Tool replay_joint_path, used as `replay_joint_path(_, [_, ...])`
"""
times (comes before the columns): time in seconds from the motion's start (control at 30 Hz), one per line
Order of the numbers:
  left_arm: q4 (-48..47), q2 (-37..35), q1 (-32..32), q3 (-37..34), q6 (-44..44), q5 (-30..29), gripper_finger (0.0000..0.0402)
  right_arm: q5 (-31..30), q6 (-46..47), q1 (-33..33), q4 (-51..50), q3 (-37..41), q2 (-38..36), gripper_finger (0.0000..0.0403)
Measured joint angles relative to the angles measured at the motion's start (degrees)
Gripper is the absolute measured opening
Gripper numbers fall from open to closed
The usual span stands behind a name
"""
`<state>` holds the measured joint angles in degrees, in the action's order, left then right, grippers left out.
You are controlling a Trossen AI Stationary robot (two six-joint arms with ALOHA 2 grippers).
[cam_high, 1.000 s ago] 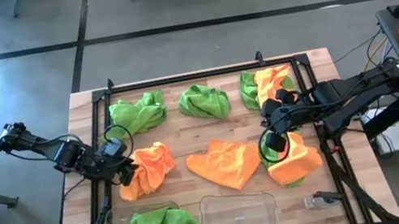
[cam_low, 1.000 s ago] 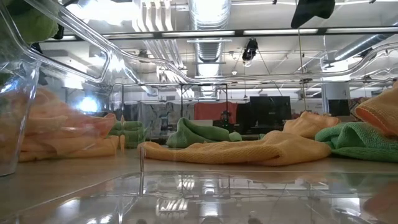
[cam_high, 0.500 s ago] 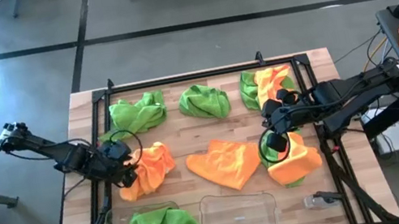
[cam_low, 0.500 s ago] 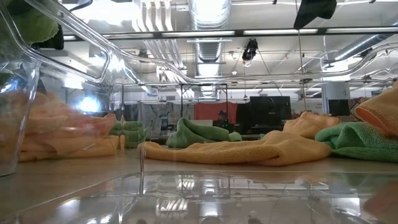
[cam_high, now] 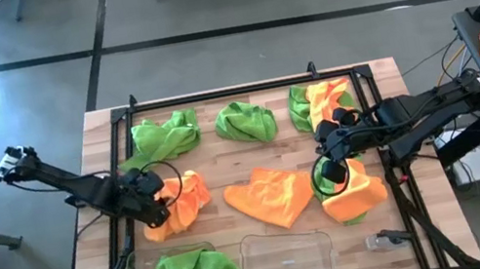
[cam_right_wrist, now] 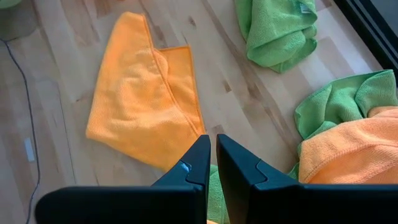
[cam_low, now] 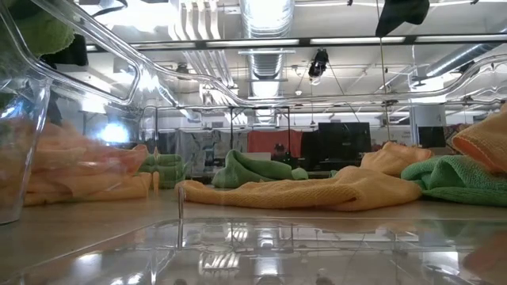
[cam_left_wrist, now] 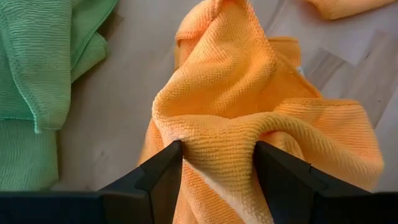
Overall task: Sort microfiber towel by color & place in baskets
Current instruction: Put the orange towel into the right transparent bin
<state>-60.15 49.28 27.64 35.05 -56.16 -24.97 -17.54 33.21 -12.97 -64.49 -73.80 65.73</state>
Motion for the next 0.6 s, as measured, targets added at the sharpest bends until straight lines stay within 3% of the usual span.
replay_joint_path(0.3, [11.14, 6.65, 0.00, -0.02, -0.11, 3.46, 0.0183, 0.00, -0.46, 0.00, 0.00, 0.00, 0.00, 0.0022])
replay_joint_path(0.6, [12.31, 14.22, 0.00, -0.04, -1.12, 6.64, 0.0166, 0.04, -2.40, 0.00, -0.07, 0.00, 0.00, 0.0022])
